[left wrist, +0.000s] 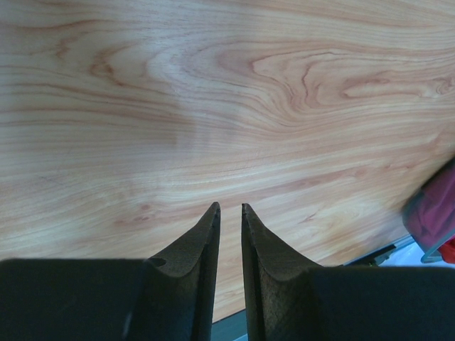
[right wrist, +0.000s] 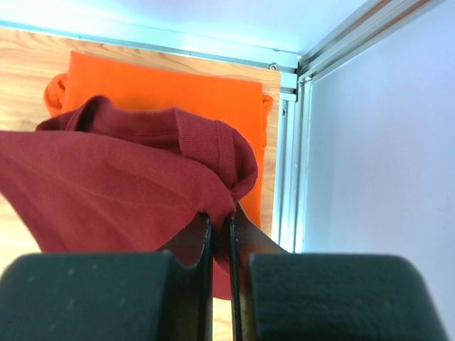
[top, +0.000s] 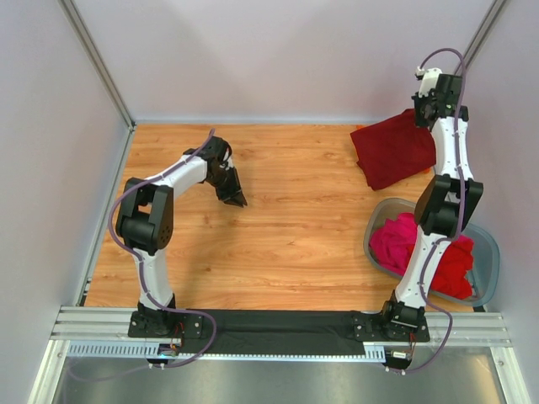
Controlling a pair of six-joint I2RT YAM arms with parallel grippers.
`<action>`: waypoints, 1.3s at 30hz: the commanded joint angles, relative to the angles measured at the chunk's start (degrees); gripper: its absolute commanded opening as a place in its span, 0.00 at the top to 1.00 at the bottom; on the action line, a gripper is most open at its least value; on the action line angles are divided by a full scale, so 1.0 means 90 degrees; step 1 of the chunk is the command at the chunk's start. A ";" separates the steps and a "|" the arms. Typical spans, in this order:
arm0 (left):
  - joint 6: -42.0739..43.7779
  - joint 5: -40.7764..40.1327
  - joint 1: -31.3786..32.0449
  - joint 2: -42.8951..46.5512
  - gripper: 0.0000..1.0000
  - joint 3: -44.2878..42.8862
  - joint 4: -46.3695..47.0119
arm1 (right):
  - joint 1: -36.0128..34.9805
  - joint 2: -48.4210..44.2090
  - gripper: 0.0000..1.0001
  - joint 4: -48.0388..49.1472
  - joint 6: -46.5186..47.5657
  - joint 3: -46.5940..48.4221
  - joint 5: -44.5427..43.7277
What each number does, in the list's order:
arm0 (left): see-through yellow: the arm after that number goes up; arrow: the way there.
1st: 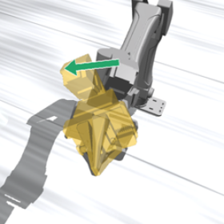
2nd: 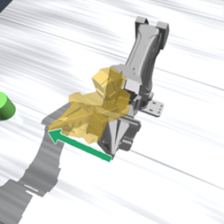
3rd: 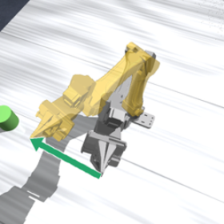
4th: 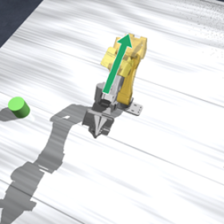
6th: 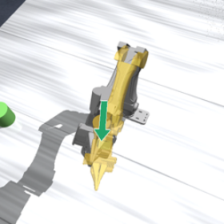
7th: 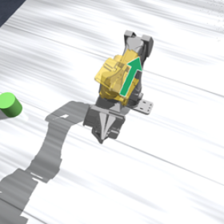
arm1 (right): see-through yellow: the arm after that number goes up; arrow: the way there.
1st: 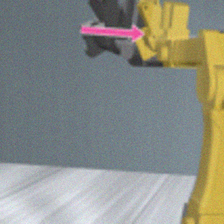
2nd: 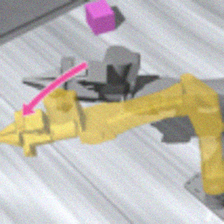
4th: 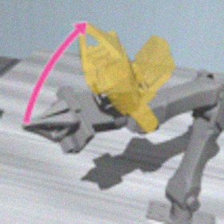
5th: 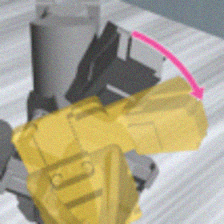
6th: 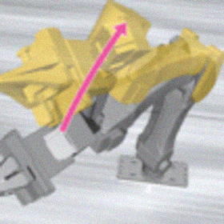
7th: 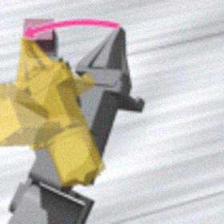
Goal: Fold and stack the t-shirts
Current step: Neatly place the folded tshirt to the corner
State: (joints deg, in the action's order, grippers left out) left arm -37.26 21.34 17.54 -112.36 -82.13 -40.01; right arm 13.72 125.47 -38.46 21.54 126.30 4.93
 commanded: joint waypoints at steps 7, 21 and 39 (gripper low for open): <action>-0.0060 -0.0272 0.0141 -0.0231 0.75 -0.0532 -0.0339 | 0.0390 0.1175 1.00 0.1021 -0.1142 0.1210 0.0370; -0.0118 -0.0448 0.0385 -0.0758 0.76 -0.1216 -0.0808 | 0.0869 0.2406 1.00 0.1714 -0.2783 0.2090 0.0829; -0.0030 -0.0585 0.0434 -0.0544 0.76 -0.1578 -0.1015 | 0.1035 0.1919 0.41 0.1793 -0.4122 0.1144 -0.0224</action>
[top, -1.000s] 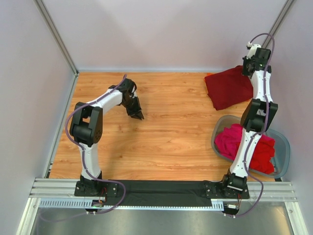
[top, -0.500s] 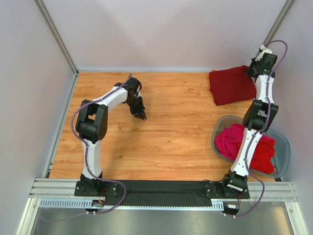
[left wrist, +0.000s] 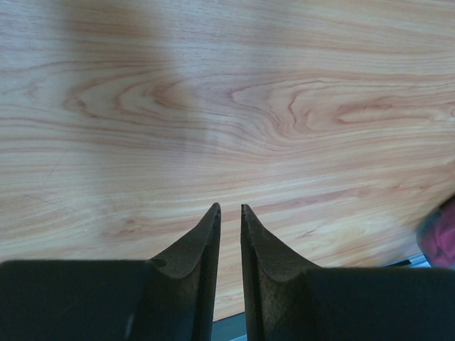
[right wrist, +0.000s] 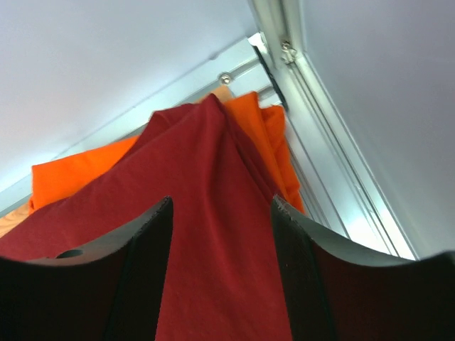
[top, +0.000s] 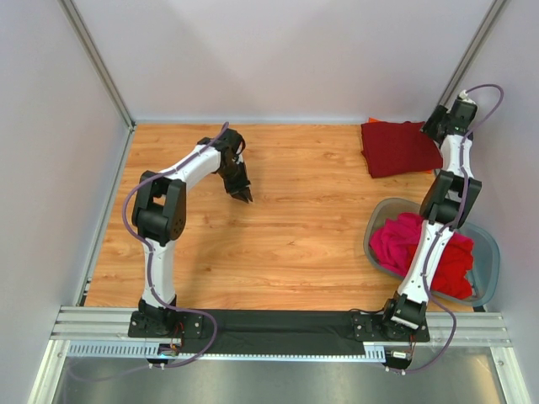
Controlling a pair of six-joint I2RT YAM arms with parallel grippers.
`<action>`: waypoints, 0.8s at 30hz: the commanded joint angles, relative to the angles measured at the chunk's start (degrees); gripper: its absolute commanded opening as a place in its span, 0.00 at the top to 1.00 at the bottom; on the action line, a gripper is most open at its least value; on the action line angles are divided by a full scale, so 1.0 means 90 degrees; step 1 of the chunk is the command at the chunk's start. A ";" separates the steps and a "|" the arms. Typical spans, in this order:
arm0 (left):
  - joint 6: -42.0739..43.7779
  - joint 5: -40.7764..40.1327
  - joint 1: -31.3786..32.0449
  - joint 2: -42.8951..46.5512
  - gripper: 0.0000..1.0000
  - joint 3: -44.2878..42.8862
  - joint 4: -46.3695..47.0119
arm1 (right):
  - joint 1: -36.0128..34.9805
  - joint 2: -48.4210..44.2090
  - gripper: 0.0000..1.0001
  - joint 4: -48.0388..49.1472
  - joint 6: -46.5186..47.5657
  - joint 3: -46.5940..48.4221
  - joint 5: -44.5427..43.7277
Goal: Fold and stack the t-shirts
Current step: Neatly place the folded tshirt to the corner
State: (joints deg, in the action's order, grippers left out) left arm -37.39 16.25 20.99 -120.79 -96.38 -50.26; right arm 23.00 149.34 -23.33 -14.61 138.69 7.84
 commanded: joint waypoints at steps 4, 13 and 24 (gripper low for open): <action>-0.0045 0.0108 0.0099 0.0667 0.76 0.0541 0.0379 | -0.0085 -0.1269 0.51 0.0053 0.0061 -0.0857 -0.0627; -0.0064 0.0098 0.0109 0.1097 0.76 0.1265 0.0780 | -0.0066 -0.0803 0.78 0.0287 -0.0134 -0.0958 -0.0168; -0.0309 0.0197 0.0128 0.0804 0.76 0.0924 0.0741 | -0.0017 -0.0128 0.87 0.0484 -0.0467 -0.0508 -0.1611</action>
State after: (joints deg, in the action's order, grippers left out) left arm -39.24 17.45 21.74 -114.08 -85.19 -43.64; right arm 22.59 148.33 -21.56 -17.87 132.75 0.36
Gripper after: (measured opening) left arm 0.243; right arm 0.132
